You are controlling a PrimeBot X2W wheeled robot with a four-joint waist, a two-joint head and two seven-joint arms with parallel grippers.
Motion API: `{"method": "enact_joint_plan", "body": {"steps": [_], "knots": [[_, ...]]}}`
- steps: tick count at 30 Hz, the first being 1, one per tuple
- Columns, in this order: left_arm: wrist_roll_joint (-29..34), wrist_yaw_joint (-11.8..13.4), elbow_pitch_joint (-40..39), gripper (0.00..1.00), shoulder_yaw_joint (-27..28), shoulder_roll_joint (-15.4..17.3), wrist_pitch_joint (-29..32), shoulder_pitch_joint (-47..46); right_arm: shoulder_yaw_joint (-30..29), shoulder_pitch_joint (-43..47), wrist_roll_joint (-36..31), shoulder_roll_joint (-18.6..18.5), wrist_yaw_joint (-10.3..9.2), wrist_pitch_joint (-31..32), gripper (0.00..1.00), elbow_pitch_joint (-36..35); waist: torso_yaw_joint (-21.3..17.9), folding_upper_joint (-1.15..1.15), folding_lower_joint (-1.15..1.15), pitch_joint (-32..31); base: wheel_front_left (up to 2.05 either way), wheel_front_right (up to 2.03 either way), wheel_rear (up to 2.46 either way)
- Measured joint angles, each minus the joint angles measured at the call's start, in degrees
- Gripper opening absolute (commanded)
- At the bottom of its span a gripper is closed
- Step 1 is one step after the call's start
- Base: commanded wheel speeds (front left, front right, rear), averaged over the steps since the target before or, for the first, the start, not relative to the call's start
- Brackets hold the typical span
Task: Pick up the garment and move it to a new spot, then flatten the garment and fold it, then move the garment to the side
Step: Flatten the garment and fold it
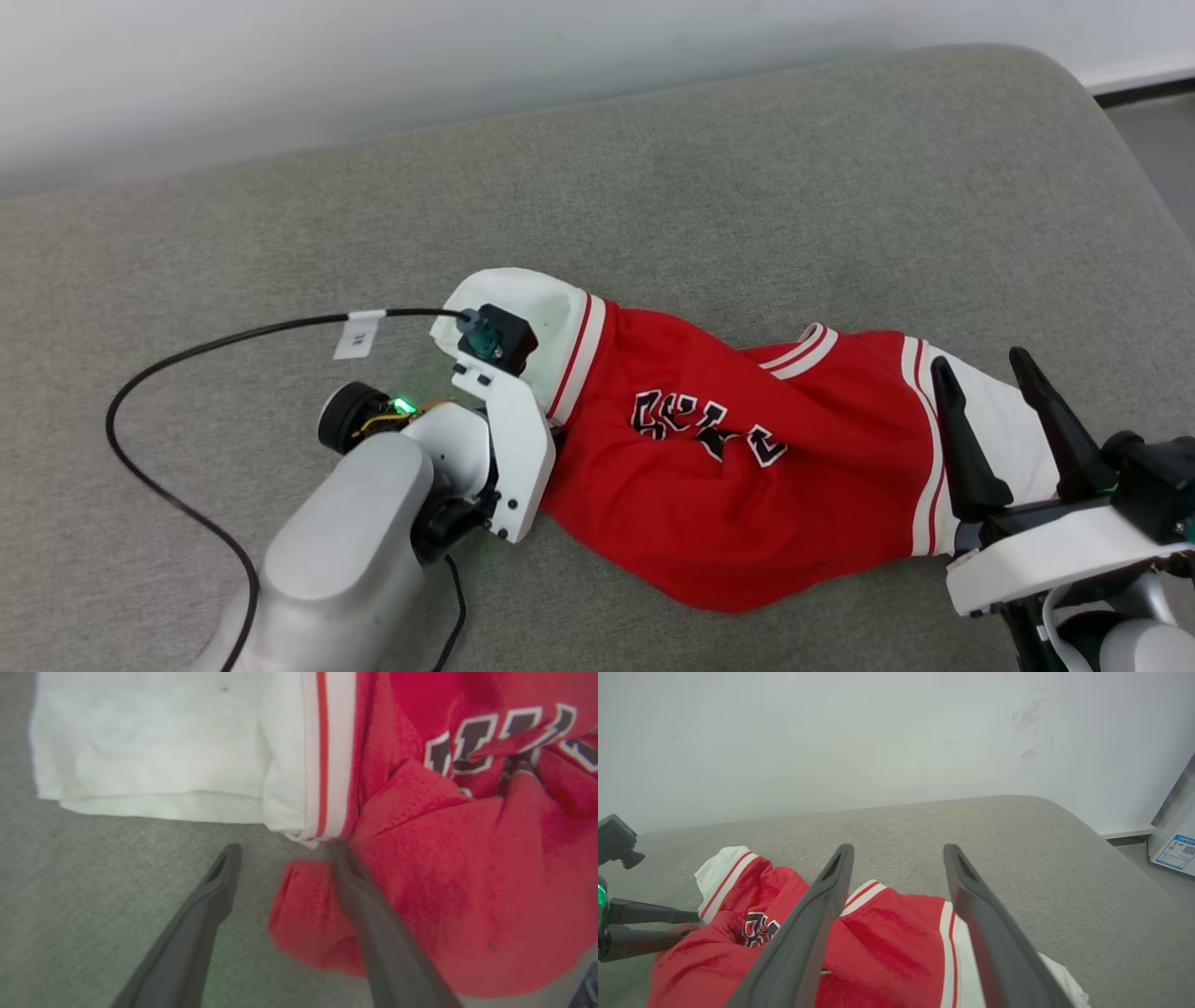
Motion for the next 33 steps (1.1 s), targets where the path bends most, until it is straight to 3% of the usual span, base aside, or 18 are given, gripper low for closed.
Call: {"method": "enact_joint_plan", "body": {"steps": [4,5,6,7,13,18,26,33], "knots": [[-2.7,0.0,0.1,0.98,-4.0,1.2,6.7,-2.5,0.8,-0.9,-0.1,0.1,0.0,-0.7,1.0,0.1,-1.0,0.0,0.0,1.2,0.0,0.0,0.0],[-3.3,0.0,0.0,0.48,-5.0,1.6,8.1,-2.9,1.0,-0.9,-0.1,0.2,0.0,-0.8,1.0,0.1,-1.2,0.0,0.0,1.4,0.0,0.0,0.0],[-3.9,0.0,-0.2,0.2,-5.6,1.9,9.0,-3.1,1.1,-1.0,-0.1,0.2,0.0,-0.9,1.0,0.1,-1.3,0.0,0.0,1.5,0.0,0.0,0.0],[-4.5,0.0,-0.4,0.0,-6.2,2.3,9.3,-3.3,1.2,-1.1,-0.1,0.2,0.0,-0.9,1.0,0.1,-1.4,0.0,0.0,1.5,0.0,0.0,0.0],[-4.2,0.1,-2.1,0.0,-7.9,3.3,4.8,-1.8,1.0,-1.2,-0.8,0.3,-0.01,-1.0,1.0,-0.5,-0.2,0.0,0.0,0.3,0.0,0.0,0.0],[-3.2,2.8,-6.7,0.0,-6.4,4.7,-1.3,1.6,-0.2,-0.2,-1.6,0.3,-0.01,0.1,1.0,-1.7,2.6,0.0,0.0,-1.3,0.0,0.0,0.0],[-3.4,9.3,-19.4,0.0,-3.5,9.2,-5.4,11.6,-1.9,2.1,-2.2,0.3,0.0,1.8,1.0,-3.5,9.1,0.0,0.0,-4.1,0.0,0.0,0.0],[-7.2,16.2,-27.5,0.0,-1.5,12.5,-5.2,27.4,-2.9,3.9,-2.4,0.3,-0.01,3.1,1.0,-4.8,13.9,0.0,0.0,-6.4,0.0,0.0,0.0]]}}
